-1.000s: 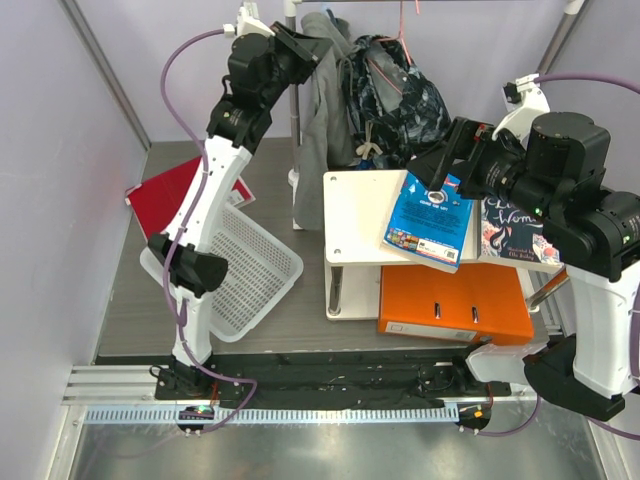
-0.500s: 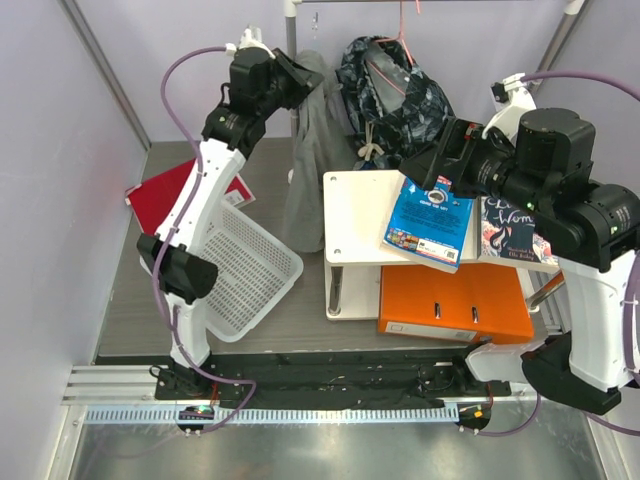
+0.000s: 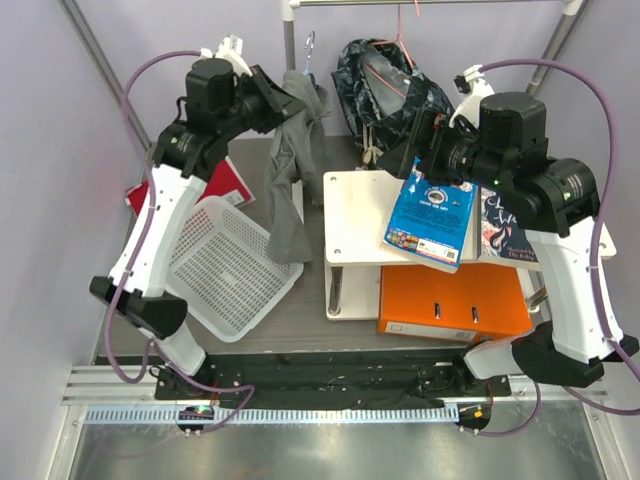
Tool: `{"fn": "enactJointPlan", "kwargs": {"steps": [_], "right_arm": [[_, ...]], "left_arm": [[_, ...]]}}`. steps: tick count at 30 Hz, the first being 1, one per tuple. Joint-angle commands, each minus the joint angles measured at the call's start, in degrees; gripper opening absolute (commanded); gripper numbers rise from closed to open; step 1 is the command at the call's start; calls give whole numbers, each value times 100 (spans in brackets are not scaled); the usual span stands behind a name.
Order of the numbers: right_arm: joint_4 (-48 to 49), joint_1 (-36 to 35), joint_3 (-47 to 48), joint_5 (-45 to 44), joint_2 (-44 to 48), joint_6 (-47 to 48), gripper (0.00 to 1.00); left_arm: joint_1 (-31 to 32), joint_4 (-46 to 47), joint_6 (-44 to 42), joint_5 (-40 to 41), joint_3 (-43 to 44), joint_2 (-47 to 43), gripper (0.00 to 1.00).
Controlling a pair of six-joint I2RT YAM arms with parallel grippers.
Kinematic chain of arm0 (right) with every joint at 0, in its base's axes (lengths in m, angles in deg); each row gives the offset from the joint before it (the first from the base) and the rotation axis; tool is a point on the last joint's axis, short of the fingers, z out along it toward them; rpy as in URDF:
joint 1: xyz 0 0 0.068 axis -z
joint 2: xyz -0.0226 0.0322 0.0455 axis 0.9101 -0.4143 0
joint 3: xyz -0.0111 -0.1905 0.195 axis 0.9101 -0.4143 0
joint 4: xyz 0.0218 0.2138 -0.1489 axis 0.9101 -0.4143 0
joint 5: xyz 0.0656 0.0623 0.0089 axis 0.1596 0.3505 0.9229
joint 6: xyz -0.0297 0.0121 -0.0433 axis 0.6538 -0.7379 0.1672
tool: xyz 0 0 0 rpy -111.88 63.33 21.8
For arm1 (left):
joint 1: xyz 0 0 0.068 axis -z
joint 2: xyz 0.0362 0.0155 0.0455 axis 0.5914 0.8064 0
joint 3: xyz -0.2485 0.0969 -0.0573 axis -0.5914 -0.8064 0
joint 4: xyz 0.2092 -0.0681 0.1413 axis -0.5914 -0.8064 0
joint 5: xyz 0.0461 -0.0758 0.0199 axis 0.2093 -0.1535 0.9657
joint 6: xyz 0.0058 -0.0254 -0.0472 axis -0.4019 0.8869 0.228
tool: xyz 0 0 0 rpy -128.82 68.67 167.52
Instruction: Remove the shorts from the hanger
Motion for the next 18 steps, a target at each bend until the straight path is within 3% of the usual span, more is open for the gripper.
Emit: {"fn": "enactJointPlan", "kwargs": {"steps": [1,10,18], "right_arm": [[524,13,-26,276,-200,46,100],[1208,21,62,698,-667,-85,100],[1797,4,431,926,-1036,-314,99]], "left_arm": [[-65,271,-362,-556,-207,-986,0],[-231,332,-783,-1513,-1323,-1910,0],[-390,2335,358,-2727,-2317,-2254,0]]}}
